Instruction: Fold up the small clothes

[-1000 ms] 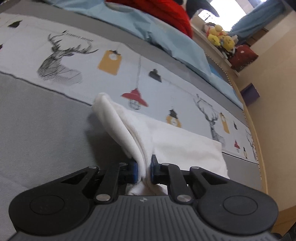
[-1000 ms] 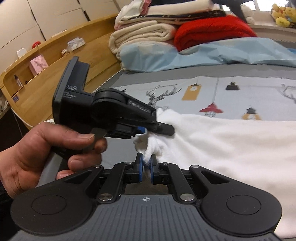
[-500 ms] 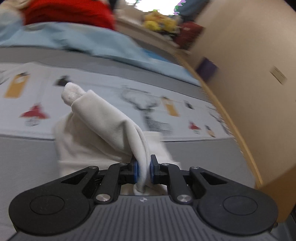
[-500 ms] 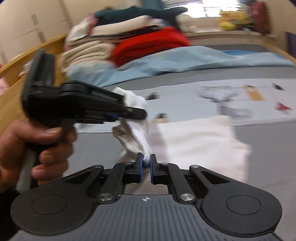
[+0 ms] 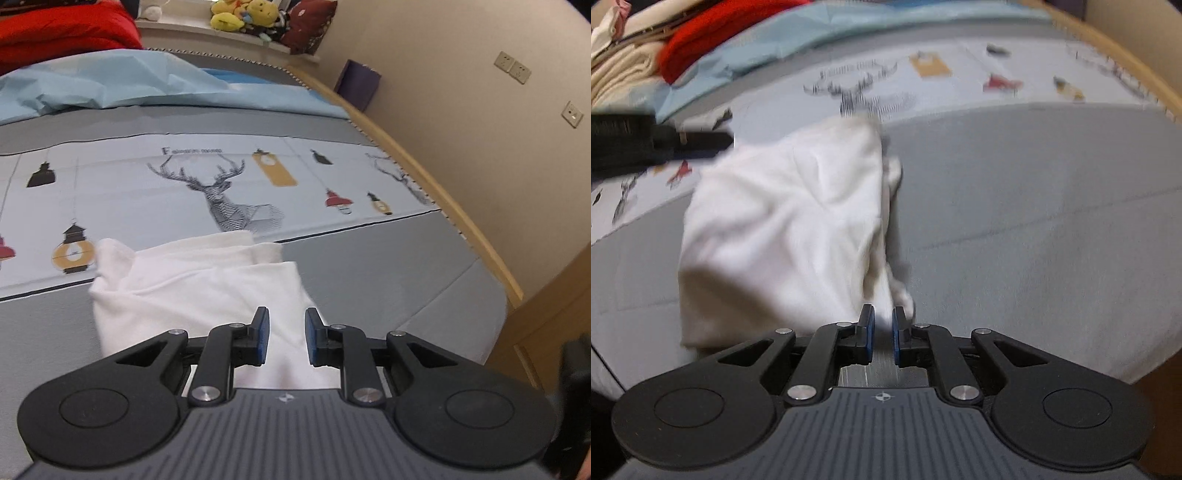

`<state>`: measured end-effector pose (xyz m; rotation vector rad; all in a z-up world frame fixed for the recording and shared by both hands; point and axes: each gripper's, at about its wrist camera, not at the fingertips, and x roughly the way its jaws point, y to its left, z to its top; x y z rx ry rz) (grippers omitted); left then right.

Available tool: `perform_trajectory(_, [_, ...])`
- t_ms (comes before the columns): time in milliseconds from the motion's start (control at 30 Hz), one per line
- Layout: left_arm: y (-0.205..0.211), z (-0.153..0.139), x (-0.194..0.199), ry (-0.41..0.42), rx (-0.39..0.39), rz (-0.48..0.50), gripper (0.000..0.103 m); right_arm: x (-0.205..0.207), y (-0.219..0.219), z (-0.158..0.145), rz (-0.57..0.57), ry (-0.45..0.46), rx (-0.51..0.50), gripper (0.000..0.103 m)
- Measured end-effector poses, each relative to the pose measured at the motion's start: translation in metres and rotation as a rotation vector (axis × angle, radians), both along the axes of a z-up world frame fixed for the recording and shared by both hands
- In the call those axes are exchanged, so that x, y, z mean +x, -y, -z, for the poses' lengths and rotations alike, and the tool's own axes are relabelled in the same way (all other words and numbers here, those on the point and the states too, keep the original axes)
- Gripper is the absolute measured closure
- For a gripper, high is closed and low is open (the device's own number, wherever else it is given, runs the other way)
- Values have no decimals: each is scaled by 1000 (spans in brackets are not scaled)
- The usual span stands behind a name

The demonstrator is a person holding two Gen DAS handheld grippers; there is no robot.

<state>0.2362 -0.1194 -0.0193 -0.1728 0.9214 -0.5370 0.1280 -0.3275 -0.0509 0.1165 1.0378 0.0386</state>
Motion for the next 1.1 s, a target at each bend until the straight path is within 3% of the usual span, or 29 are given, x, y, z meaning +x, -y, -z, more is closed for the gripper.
perform_trajectory(200, [-24, -1, 4, -17, 8, -24, 81, 17, 10, -23, 76, 102, 34, 87])
perform_trajectory(333, [-37, -2, 6, -31, 13, -48, 81, 51, 18, -44, 49, 126, 115, 66])
perform_trajectory(467, [-64, -1, 15, -76, -11, -141, 81, 93, 18, -48, -29, 134, 139, 56])
perform_trajectory(567, [-89, 9, 25, -150, -34, -219, 81, 116, 18, -25, -27, 92, 153, 55])
perform_trajectory(700, [-114, 34, 35, -261, -25, -271, 75, 145, 15, 24, 38, -72, 231, 55])
perform_trajectory(967, [-130, 68, 48, -345, -45, -264, 62, 173, 7, 68, 58, -165, 151, 55])
perform_trajectory(1100, [-124, 90, 52, -382, 40, -268, 54, 174, 4, 72, 41, -149, 134, 55])
